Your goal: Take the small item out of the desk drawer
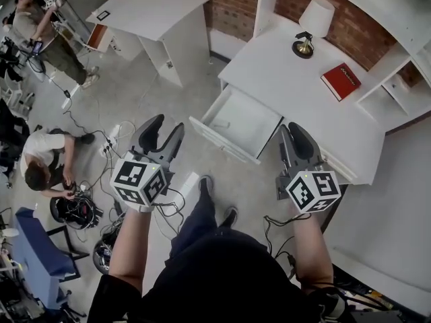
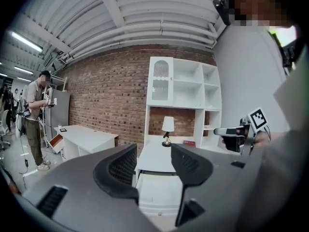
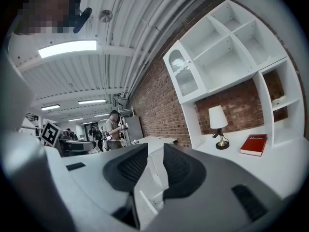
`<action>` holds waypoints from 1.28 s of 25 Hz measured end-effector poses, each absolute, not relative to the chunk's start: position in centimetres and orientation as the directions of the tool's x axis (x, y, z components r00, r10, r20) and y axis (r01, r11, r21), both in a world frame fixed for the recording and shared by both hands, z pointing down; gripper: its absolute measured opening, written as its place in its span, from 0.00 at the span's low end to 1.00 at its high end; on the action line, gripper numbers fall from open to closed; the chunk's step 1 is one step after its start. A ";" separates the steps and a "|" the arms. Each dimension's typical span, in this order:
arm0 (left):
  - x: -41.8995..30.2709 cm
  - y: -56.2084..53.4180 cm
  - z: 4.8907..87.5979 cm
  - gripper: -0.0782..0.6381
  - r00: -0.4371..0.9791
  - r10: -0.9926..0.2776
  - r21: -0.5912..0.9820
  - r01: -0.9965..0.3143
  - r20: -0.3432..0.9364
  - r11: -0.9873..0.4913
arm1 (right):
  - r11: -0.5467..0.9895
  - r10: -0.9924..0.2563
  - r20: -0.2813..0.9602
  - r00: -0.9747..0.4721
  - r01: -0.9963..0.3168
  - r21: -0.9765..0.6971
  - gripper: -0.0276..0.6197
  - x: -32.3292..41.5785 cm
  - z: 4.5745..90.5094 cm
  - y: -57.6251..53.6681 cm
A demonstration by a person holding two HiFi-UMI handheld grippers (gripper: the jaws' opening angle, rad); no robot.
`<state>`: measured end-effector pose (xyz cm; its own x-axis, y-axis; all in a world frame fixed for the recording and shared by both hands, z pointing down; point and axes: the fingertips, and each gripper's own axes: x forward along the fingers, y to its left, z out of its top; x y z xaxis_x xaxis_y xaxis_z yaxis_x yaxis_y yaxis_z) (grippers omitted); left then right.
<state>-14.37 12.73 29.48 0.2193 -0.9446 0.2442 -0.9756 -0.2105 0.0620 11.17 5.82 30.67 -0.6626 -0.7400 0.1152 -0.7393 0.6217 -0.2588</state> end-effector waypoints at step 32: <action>-16.5 -12.0 53.8 0.41 0.570 -0.550 0.094 -0.742 0.610 -0.664 | 0.338 -0.849 0.324 -0.417 -0.901 -0.272 0.18 6.4 39.0 -12.7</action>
